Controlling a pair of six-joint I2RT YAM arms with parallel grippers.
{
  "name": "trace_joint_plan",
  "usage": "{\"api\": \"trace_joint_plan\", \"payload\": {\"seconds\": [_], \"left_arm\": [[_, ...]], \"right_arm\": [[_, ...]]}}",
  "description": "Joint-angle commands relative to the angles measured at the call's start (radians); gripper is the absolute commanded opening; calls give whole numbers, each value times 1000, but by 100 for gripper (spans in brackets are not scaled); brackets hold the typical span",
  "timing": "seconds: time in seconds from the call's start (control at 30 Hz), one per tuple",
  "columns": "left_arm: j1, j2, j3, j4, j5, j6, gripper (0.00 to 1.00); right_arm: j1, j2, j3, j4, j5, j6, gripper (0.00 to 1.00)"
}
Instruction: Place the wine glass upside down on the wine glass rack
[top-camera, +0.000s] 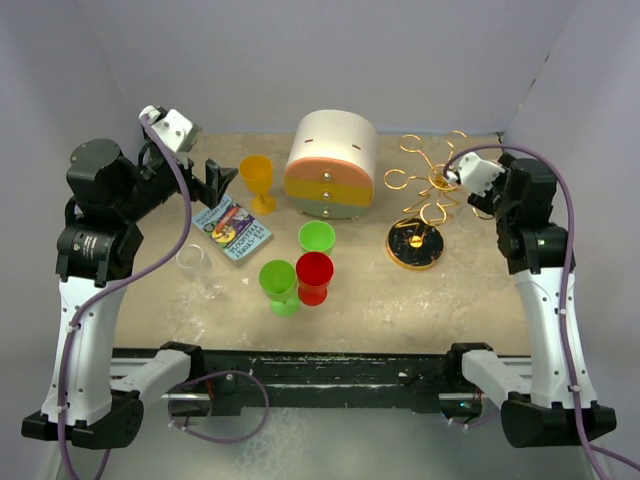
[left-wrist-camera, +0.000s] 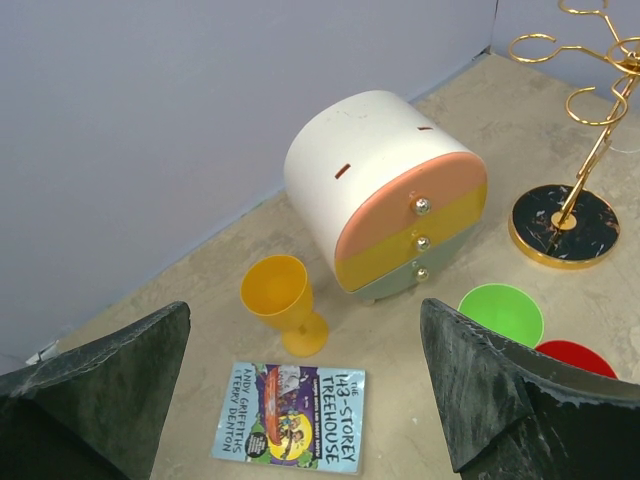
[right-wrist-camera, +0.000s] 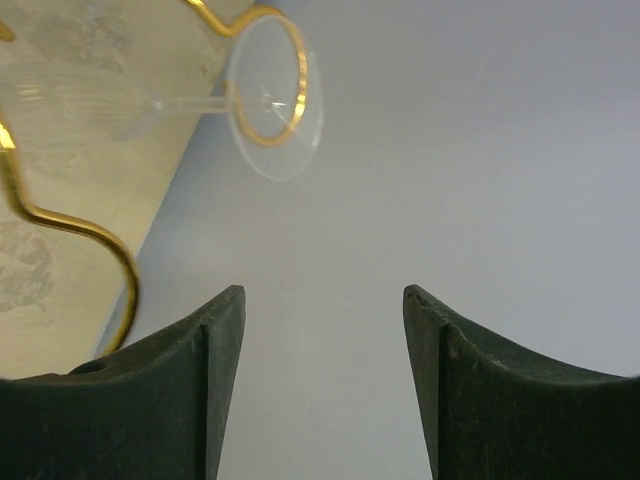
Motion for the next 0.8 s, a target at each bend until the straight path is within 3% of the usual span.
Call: {"api": "trace_joint_plan", "payload": {"seconds": [0.0, 0.07, 0.27, 0.47, 0.53, 0.63, 0.77], "left_arm": [[12, -16, -14, 43, -16, 11, 99], [13, -12, -18, 26, -28, 19, 99], [12, -8, -38, -45, -84, 99, 99], [13, 8, -55, -196, -232, 189, 99], [13, 33, -54, -277, -280, 218, 99], [16, 39, -102, -318, -300, 254, 99], [30, 47, -139, -355, -310, 287, 99]], "right_arm": [[-5, -11, 104, 56, 110, 109, 67], [-5, 17, 164, 59, 155, 188, 72], [-5, 95, 282, 9, 142, 335, 69], [-5, 97, 374, -17, -73, 466, 72], [-5, 96, 397, -31, -169, 508, 77], [-5, 93, 411, -28, -276, 545, 84], [-2, 96, 420, -11, -368, 585, 87]]}}
